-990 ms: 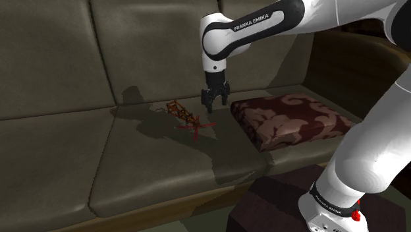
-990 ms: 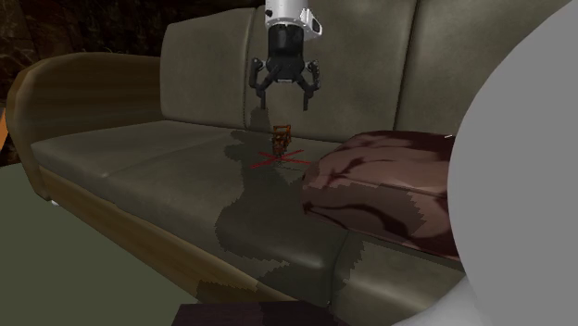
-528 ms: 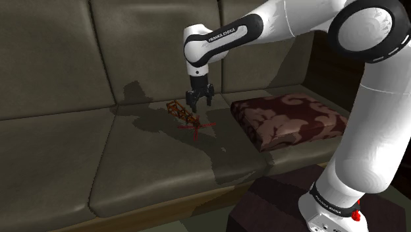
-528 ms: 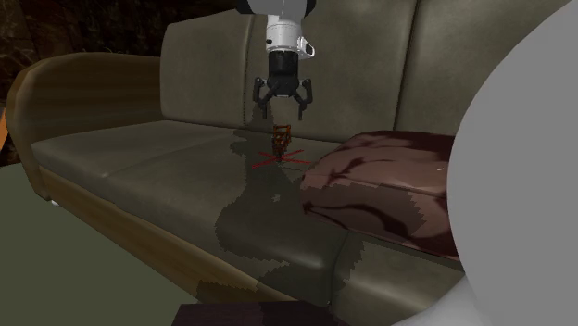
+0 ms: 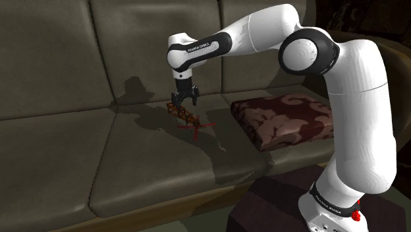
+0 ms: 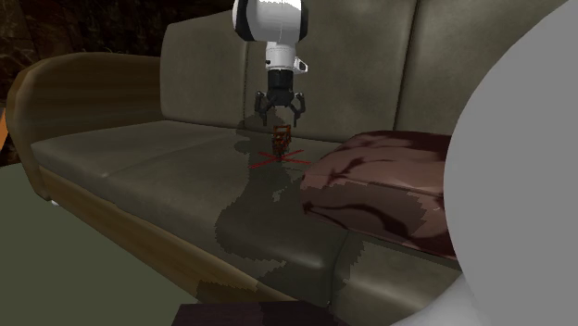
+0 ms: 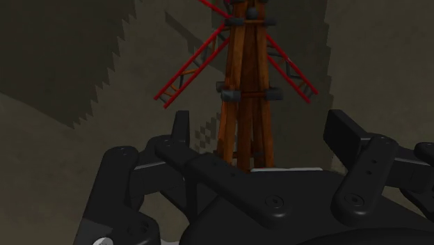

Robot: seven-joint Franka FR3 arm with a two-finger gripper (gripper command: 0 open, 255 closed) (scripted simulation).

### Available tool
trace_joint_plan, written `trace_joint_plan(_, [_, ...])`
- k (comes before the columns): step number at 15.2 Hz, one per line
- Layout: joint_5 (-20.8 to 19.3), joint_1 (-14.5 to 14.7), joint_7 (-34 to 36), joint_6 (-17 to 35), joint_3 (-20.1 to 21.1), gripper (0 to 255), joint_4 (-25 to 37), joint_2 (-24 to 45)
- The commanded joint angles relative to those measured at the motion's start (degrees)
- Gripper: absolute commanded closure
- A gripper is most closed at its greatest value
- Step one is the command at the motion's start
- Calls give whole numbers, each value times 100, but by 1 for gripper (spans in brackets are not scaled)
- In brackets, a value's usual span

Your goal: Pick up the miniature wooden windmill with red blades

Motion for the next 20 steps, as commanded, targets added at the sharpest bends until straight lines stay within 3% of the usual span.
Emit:
trace_joint_plan(1, [-33,32,28,-77,-16,0,381,287])
trace_joint_plan(10, [-52,32,26,412,-30,0,59,455])
trace_joint_plan(11, [-53,39,33,403,-28,255,79,466])
trace_joint_plan(20, [-52,32,26,412,-30,255,60,455])
